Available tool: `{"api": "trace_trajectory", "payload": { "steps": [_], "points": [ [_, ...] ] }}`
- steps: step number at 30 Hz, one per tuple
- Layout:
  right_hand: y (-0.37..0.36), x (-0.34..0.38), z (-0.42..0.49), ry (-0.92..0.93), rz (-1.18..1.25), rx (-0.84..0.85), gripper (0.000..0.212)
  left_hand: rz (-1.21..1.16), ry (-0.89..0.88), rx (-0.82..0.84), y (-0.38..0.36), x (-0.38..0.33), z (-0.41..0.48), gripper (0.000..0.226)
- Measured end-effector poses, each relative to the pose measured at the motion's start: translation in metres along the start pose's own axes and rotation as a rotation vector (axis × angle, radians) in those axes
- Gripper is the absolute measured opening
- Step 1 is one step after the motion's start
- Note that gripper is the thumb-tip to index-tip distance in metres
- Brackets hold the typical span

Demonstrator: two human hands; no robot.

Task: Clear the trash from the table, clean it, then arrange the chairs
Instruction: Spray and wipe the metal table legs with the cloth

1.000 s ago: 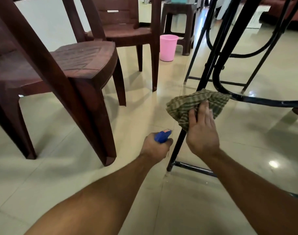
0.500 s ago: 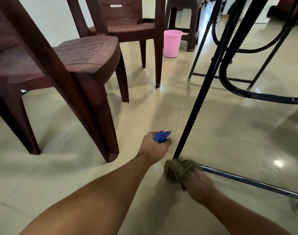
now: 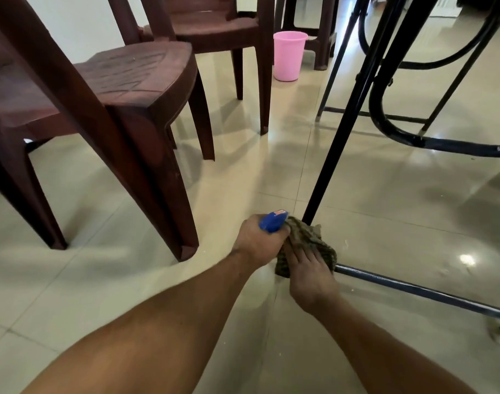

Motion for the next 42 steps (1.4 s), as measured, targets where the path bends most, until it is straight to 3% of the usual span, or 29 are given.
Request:
{"api": "trace_trajectory", "payload": {
  "steps": [5, 7, 10, 11, 12, 14, 16, 18, 20, 22, 24, 26, 29, 32, 37, 42],
  "points": [
    [0.007, 0.004, 0.008, -0.594, 0.999, -0.478, 0.09, 0.02, -0.009, -0.004, 0.01, -0.002, -0.001, 0.02],
    [-0.002, -0.005, 0.022, -0.714, 1.268, -0.452, 0.08, 0.017, -0.012, -0.028, 0.019, -0.003, -0.002, 0.022],
    [-0.012, -0.038, 0.044, -0.819, 1.524, -0.237, 0.029, 0.016, -0.001, -0.013, 0.029, 0.004, -0.005, 0.023],
    [-0.014, -0.045, 0.049, -0.825, 1.581, -0.123, 0.026, 0.015, 0.008, -0.008, 0.032, 0.008, -0.006, 0.022],
    [-0.02, -0.051, 0.05, -0.856, 1.645, -0.051, 0.036, 0.019, 0.015, -0.007, 0.035, 0.011, -0.007, 0.024],
    [-0.022, -0.053, 0.047, -0.914, 1.621, -0.095, 0.042, 0.024, 0.028, -0.009, 0.037, 0.018, -0.008, 0.026],
    [-0.029, -0.036, 0.031, -0.9, 1.435, -0.155, 0.021, 0.023, 0.032, -0.007, 0.035, 0.019, -0.008, 0.021],
    [-0.037, -0.017, 0.005, -0.91, 1.22, -0.186, 0.046, 0.031, 0.021, 0.002, 0.028, 0.016, -0.003, 0.023],
    [-0.036, -0.002, -0.01, -0.896, 1.364, -0.251, 0.07, 0.024, 0.003, 0.013, 0.016, 0.01, 0.003, 0.029],
    [-0.027, 0.0, -0.024, -0.993, 1.578, -0.301, 0.068, -0.001, -0.002, 0.034, -0.002, 0.005, 0.005, 0.034],
    [-0.014, -0.003, -0.044, -1.148, 1.655, -0.23, 0.053, -0.014, -0.021, 0.075, -0.023, 0.001, 0.004, 0.033],
    [0.001, -0.018, -0.065, -1.25, 1.621, -0.047, 0.047, -0.026, -0.032, 0.122, -0.046, -0.003, 0.003, 0.03],
    [0.038, -0.067, -0.101, -1.252, 1.443, 0.296, 0.034, -0.011, -0.051, 0.182, -0.083, -0.008, 0.0, 0.034],
    [0.086, -0.145, -0.137, -1.292, 1.215, 0.382, 0.027, 0.034, -0.092, 0.267, -0.128, -0.016, -0.009, 0.045],
    [0.164, -0.257, -0.2, -1.37, 1.015, 0.193, 0.025, 0.053, -0.07, 0.37, -0.201, -0.021, -0.035, 0.04],
    [0.187, -0.319, -0.236, -1.42, 1.066, -0.313, 0.029, 0.071, -0.099, 0.521, -0.28, -0.029, -0.072, 0.03]
  ]
}}
Point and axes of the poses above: each hand's wrist, its own z-axis towards the middle knuckle, its own y-axis out of the back of the hand, x = y × z, the point moved 7 cm from there along z, towards the middle knuckle, and after that the axes turned 4 degrees about -x, right-handed, at the moved point
